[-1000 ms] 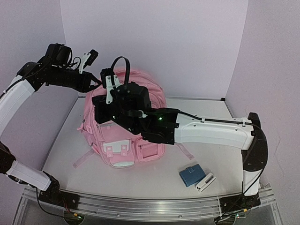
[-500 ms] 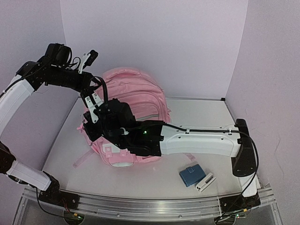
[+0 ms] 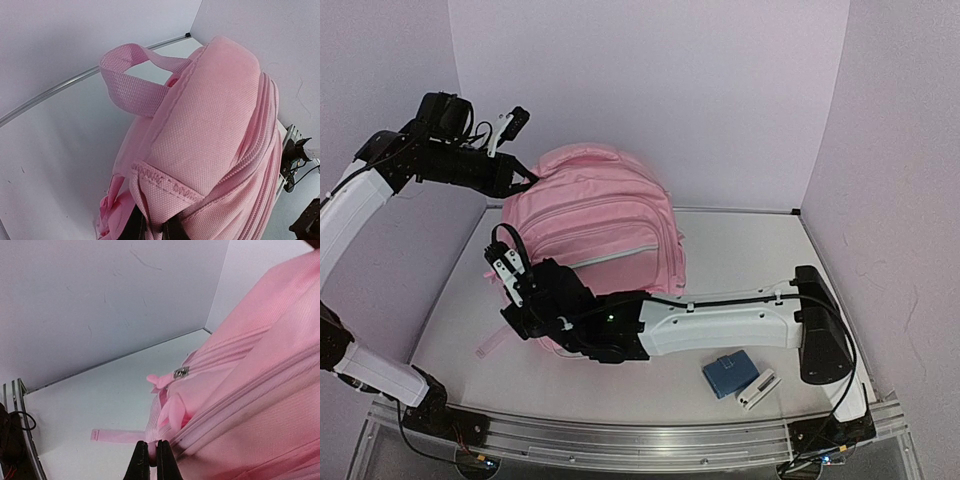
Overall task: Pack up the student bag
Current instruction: Zip the student bag at the center of the board.
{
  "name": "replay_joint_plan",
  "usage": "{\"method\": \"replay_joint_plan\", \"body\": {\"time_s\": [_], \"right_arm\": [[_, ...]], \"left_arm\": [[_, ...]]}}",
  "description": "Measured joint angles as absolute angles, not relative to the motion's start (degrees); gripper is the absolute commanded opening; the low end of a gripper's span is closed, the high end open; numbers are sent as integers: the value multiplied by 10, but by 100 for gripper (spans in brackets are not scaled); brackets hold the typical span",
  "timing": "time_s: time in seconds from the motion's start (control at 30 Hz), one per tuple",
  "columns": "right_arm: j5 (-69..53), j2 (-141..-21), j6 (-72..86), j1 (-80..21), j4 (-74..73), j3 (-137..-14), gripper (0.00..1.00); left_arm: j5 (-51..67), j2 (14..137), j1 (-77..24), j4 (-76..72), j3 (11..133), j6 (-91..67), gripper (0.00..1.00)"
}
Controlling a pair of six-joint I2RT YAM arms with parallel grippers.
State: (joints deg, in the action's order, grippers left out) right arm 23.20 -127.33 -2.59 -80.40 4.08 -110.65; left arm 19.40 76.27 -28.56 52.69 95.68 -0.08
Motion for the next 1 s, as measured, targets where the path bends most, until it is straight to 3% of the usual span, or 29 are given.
{"method": "replay_joint_plan", "body": {"time_s": [0.3,0.4,0.53,0.77,0.87,1.0], "right_arm": [[241,-1294,-25,-808,59,-1083,3],[237,-1294,-20,-809,62,-1081,25],[191,-1291,10,-822,46,-1069,45],[120,-1220,81,-859,-2,-1012,70],[123,-1161,104,-860,-7,-995,78],[169,-1080,116,-850,-18,-990,84]], "left_arm": [[194,762,-286,527,957,-1,6],[194,762,-286,525,955,-3,6],[193,760,-286,514,949,-5,6],[194,746,-286,498,930,-5,8],[193,739,-287,494,922,-5,20],[191,726,-288,486,910,-13,54]]}}
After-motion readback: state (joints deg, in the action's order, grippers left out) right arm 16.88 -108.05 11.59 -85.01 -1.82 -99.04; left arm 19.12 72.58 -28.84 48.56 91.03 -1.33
